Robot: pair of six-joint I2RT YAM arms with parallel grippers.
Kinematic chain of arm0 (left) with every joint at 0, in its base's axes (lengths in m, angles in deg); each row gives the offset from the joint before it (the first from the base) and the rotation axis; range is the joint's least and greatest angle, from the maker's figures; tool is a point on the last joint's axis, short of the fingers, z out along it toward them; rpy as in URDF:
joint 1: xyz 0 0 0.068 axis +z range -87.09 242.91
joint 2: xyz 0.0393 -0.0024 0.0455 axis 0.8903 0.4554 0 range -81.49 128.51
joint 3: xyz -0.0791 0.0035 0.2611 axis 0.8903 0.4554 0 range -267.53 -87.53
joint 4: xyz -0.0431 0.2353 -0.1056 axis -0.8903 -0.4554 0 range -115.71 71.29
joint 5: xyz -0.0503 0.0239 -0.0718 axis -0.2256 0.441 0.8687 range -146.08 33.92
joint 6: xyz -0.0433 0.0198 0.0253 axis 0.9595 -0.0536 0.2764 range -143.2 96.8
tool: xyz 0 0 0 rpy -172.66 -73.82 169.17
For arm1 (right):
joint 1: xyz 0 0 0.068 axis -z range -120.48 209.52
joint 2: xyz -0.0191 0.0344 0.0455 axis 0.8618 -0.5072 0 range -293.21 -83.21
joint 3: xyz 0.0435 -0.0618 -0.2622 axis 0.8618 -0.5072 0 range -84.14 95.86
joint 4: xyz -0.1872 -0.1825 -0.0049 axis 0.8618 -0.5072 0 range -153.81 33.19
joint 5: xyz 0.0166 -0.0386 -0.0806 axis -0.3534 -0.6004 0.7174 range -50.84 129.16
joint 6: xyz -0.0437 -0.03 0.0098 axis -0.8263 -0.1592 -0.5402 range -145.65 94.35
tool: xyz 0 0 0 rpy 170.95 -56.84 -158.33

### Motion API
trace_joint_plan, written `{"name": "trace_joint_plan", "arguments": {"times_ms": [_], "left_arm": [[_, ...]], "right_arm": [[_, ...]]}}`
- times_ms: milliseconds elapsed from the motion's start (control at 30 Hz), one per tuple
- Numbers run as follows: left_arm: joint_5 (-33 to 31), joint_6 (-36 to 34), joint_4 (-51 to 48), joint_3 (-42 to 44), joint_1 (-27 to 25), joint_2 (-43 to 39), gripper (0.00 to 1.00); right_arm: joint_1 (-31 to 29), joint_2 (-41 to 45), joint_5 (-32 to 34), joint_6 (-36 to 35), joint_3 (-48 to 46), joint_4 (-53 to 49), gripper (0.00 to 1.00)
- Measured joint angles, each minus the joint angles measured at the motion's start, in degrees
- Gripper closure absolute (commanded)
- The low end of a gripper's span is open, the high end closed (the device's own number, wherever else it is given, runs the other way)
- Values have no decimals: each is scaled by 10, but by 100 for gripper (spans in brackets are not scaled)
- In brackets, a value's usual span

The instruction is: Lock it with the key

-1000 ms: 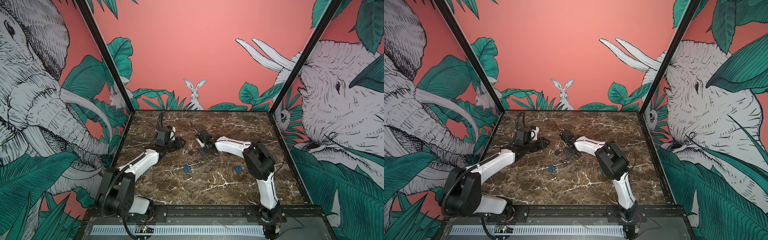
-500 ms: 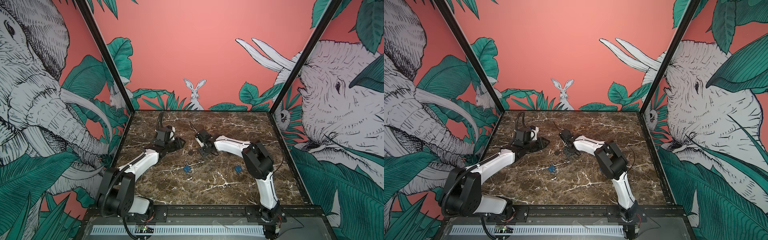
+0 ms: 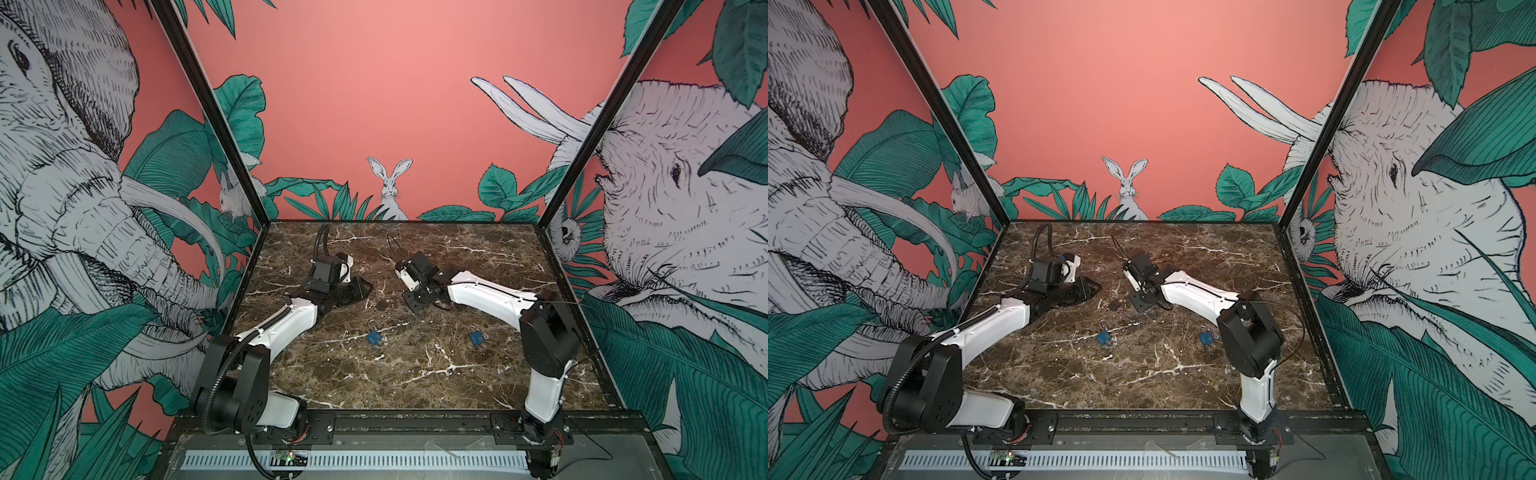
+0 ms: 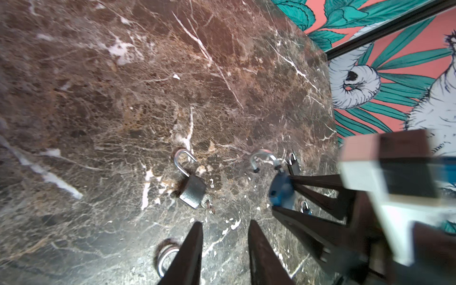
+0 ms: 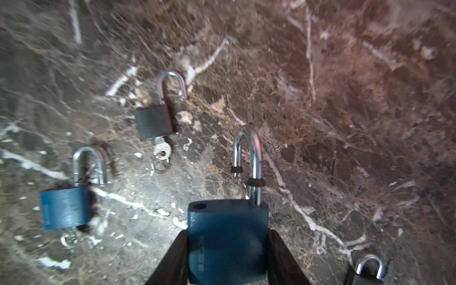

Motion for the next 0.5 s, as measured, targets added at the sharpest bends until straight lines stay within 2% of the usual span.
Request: {"name": "trace_joint_plan", "arguments": {"times_ms": [300,500], "left_arm": [[36,6,36,-18,-70,25,65],[59,34,85,-30,-87,64,64]], "right_arm": [[-30,63,-19,-9,-21,-12,80],[-44,74,-21,-9,-33,-25,80]]}}
